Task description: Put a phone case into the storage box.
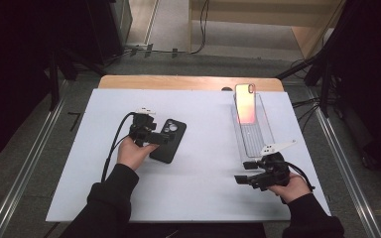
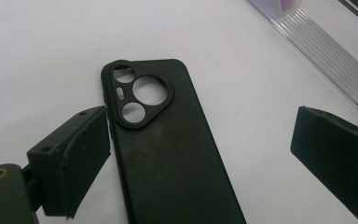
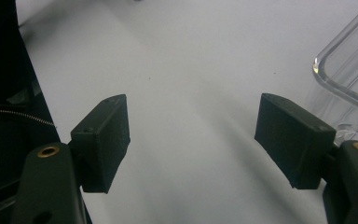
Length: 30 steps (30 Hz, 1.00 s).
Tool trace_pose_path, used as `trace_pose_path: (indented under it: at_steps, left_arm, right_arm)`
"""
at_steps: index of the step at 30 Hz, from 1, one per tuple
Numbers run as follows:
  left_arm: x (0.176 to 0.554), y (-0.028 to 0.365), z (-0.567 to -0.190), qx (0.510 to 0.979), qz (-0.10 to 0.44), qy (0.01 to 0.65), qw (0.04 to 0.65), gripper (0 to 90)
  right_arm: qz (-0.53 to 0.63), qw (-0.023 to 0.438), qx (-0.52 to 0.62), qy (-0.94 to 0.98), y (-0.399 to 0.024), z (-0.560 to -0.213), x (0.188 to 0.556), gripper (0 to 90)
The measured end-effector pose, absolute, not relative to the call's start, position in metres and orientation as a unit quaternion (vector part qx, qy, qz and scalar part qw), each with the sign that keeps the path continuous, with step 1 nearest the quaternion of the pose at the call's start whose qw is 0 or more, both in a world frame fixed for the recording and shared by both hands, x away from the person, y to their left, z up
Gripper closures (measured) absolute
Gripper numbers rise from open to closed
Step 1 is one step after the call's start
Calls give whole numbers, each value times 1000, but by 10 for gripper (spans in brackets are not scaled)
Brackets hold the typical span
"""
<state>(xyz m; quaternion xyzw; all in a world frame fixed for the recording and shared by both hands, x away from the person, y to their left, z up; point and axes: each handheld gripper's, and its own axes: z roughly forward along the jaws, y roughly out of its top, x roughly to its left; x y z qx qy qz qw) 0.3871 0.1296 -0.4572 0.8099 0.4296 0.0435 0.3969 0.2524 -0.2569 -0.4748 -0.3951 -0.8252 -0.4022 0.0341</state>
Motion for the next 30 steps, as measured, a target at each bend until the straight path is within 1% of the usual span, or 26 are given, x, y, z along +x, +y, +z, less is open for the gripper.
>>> trace_pose_path:
  at_steps: [6,12,17,21,26,30]
  left_arm:
    - [392,123,-466,804,40,440,397,43]
    - [394,119,-475,812,50,442,377,43]
    - [394,115,-478,814,60,442,372,43]
    - [394,111,-484,820,71,445,354,43]
    - [393,109,-489,823,79,446,344,43]
    - [392,107,-495,831,91,444,323,43]
  right_arm:
    - [-402,34,-396,-825,-257,-475,253,244]
    - [-403,35,-395,-825,-257,-475,252,244]
    - [-401,35,-395,-826,-256,-475,253,244]
    - [-403,36,-395,-825,-256,-475,252,244]
    - [-403,35,-395,-825,-256,-475,253,244]
    - [-403,36,-395,-825,-256,-475,253,244]
